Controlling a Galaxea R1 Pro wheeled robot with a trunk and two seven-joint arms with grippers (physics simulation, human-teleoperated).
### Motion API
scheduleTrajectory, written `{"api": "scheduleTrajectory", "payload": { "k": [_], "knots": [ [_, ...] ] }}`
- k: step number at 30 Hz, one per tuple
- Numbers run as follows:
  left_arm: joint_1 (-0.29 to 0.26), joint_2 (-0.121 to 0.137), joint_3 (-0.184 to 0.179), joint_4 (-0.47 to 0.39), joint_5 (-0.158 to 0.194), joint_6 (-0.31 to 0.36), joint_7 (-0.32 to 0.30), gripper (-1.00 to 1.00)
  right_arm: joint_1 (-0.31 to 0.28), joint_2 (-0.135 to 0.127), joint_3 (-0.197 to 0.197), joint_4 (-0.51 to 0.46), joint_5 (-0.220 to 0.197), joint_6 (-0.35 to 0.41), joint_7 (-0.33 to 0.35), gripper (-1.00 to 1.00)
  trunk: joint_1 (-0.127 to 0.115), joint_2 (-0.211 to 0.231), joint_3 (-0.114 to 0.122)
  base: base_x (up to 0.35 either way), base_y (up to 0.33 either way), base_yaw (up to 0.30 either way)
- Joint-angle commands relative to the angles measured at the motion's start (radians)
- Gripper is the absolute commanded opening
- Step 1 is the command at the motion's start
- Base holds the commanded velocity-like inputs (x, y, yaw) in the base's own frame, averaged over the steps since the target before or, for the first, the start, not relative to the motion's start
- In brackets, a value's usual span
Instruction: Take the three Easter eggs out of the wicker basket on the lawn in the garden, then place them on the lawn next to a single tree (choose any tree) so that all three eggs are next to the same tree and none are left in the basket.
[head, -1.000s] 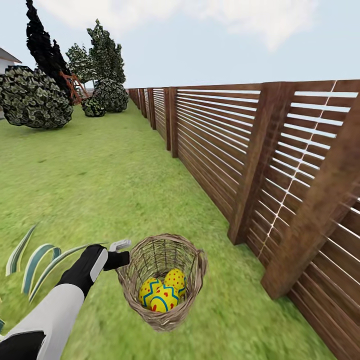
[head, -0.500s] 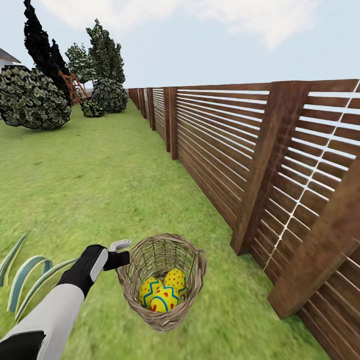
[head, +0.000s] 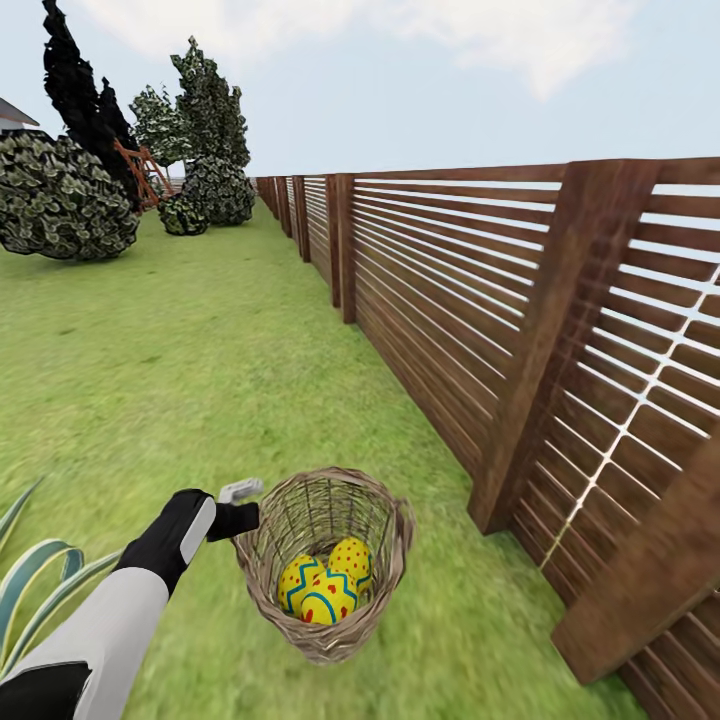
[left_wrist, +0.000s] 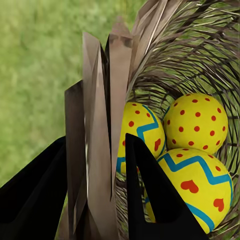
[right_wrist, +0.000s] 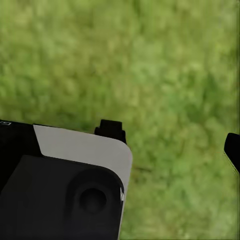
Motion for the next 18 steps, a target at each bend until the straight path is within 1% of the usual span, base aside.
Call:
{"api": "scheduleTrajectory", "payload": {
  "k": [1,12,15,18],
  "knots": [
    [-0.001,0.000,0.004,-0.001,0.010,0.005,-0.003,-1.00,-0.001,0.000,-0.009,0.001,0.007,-0.003,0.003,1.00,0.001,-0.001,-0.001,0.324,0.000,0.000],
    [-0.001,0.000,0.004,-0.001,0.010,0.006,-0.003,-1.00,-0.001,0.002,-0.009,0.010,0.005,-0.004,0.003,1.00,0.001,-0.001,-0.001,0.325,0.000,0.000],
    [-0.001,0.000,0.004,-0.001,0.010,0.005,-0.003,-1.00,-0.001,-0.003,-0.009,0.010,0.007,-0.003,0.003,1.00,0.001,-0.001,-0.001,0.325,0.000,0.000],
    [-0.001,0.000,0.004,-0.001,0.010,0.005,-0.003,-1.00,-0.001,0.001,-0.009,0.010,0.007,-0.003,0.003,1.00,0.001,-0.001,-0.001,0.325,0.000,0.000]
  ]
}}
